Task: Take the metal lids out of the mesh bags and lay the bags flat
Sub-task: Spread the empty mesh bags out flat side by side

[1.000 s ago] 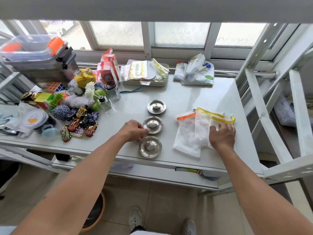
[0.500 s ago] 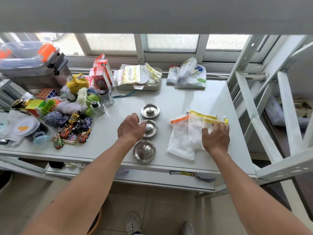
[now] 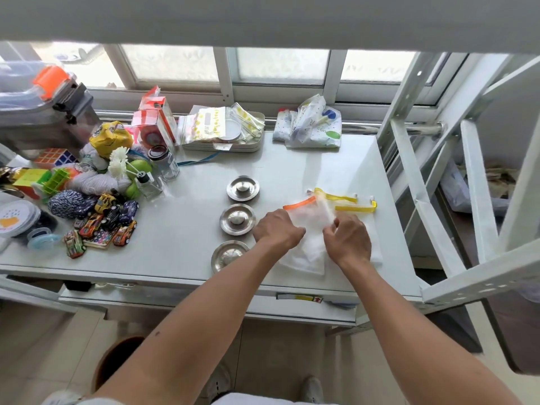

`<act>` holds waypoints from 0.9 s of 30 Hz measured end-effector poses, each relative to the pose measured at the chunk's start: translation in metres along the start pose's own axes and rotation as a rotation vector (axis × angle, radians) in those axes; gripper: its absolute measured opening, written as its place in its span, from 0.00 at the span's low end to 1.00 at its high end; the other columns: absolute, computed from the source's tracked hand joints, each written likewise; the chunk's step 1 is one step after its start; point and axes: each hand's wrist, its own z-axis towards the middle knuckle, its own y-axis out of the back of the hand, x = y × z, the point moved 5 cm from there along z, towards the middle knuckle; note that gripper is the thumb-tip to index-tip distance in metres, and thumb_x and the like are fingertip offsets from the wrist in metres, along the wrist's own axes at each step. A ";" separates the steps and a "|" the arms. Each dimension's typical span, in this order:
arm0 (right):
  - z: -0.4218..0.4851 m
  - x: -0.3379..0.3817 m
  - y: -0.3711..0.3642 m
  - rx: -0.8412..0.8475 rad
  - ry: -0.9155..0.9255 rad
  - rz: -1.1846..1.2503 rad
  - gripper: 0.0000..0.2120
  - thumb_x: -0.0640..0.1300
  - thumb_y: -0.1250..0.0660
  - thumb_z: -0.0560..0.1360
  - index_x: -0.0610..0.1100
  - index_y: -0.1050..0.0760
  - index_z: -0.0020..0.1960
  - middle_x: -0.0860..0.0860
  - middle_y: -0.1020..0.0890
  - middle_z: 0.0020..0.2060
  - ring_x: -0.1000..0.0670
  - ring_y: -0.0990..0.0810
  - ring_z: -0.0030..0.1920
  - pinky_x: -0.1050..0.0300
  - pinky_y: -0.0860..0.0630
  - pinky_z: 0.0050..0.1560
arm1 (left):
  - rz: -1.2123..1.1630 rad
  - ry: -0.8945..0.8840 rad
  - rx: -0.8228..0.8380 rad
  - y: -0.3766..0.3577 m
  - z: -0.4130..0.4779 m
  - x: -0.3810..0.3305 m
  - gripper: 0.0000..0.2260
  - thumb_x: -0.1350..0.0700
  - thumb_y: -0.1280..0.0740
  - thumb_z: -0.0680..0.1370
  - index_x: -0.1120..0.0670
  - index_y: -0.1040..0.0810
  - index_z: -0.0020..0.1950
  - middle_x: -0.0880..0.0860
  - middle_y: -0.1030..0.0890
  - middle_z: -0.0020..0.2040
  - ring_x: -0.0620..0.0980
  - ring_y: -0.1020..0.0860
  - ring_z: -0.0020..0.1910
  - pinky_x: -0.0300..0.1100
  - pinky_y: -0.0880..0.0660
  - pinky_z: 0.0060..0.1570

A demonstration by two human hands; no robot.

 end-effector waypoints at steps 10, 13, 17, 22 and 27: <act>0.019 -0.003 0.034 0.069 0.020 -0.122 0.12 0.48 0.38 0.72 0.39 0.25 0.40 0.42 0.19 0.39 0.38 0.20 0.43 0.51 0.25 0.42 | -0.351 0.150 -0.121 0.019 0.041 -0.005 0.14 0.56 0.35 0.73 0.58 0.21 0.57 0.60 0.18 0.57 0.60 0.20 0.57 0.46 0.25 0.49; 0.022 -0.007 0.039 0.134 -0.028 -0.106 0.11 0.48 0.37 0.70 0.40 0.25 0.39 0.43 0.20 0.37 0.39 0.20 0.41 0.54 0.28 0.39 | -0.430 0.180 -0.207 0.036 0.059 -0.003 0.13 0.57 0.37 0.76 0.59 0.24 0.59 0.61 0.20 0.59 0.62 0.22 0.60 0.48 0.26 0.54; 0.017 -0.008 0.031 0.463 -0.011 -0.193 0.10 0.50 0.34 0.64 0.43 0.28 0.33 0.48 0.24 0.31 0.43 0.22 0.36 0.57 0.31 0.33 | -0.567 0.126 -0.181 0.041 0.074 0.001 0.06 0.59 0.34 0.74 0.57 0.23 0.50 0.58 0.17 0.51 0.58 0.20 0.52 0.43 0.26 0.48; 0.018 0.008 0.021 0.698 0.032 -0.163 0.22 0.61 0.28 0.65 0.43 0.27 0.29 0.49 0.25 0.28 0.47 0.24 0.34 0.56 0.30 0.34 | -0.680 0.092 -0.050 0.020 0.086 -0.003 0.09 0.62 0.28 0.71 0.52 0.26 0.38 0.58 0.17 0.44 0.57 0.17 0.45 0.47 0.19 0.50; 0.057 0.018 0.013 0.315 -0.035 -0.014 0.22 0.57 0.38 0.74 0.41 0.23 0.56 0.42 0.20 0.54 0.39 0.24 0.59 0.49 0.26 0.56 | -0.681 0.057 0.065 0.010 0.081 -0.007 0.09 0.59 0.25 0.70 0.51 0.23 0.42 0.56 0.16 0.46 0.53 0.18 0.42 0.46 0.19 0.48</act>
